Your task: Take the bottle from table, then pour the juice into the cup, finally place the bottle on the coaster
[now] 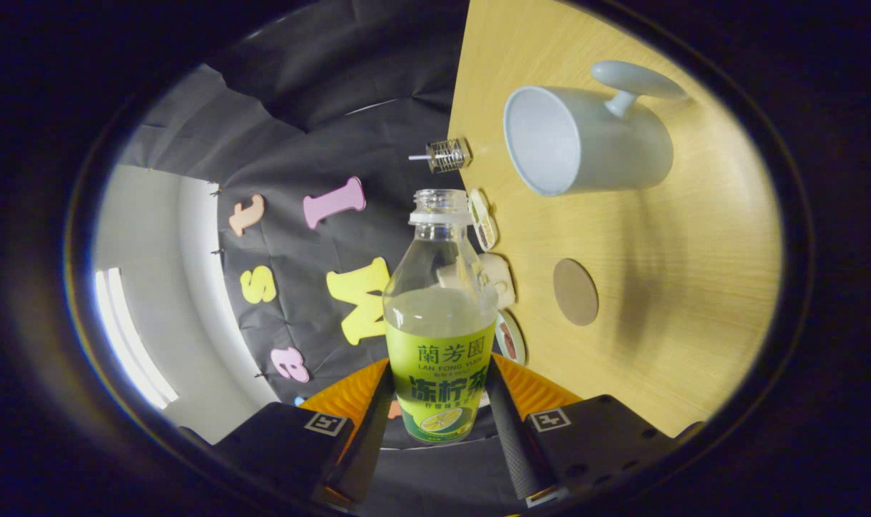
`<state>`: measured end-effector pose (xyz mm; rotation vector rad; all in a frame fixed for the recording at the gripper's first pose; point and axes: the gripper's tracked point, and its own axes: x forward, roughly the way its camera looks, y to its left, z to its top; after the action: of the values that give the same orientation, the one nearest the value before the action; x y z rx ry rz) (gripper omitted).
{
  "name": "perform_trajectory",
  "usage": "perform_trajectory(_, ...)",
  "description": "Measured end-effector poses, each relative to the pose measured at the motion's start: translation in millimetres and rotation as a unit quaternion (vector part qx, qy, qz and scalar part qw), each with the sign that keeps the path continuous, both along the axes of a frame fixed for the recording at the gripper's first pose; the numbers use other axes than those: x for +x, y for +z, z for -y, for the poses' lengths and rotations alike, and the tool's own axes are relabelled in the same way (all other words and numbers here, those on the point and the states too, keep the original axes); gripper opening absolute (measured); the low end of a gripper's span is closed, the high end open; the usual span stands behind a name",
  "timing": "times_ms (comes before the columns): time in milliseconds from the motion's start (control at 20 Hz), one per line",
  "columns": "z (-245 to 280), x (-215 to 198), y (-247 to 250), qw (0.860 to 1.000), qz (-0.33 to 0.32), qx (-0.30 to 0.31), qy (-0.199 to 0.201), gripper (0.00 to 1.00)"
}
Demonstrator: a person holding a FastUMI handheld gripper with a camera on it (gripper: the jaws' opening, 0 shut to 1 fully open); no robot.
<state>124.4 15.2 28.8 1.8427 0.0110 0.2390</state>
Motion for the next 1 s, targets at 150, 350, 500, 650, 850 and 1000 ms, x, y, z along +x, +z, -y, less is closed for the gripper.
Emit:
perform_trajectory(150, 3, -1, 4, 1.0, 0.005, 0.015, 0.0, 0.77)
perform_trajectory(350, 5, 0, 5, 1.0, 0.005, 0.029, 0.002, 0.77)
perform_trajectory(500, 6, 1, 6, 0.999, 0.006, 0.036, 0.002, 0.77)
perform_trajectory(650, 7, 1, 7, 0.999, 0.007, 0.041, 0.002, 0.77)
perform_trajectory(850, 9, 1, 9, 0.999, 0.009, 0.049, 0.0, 0.77)
perform_trajectory(1000, 9, 0, 13, 0.998, 0.009, 0.055, -0.001, 0.77)
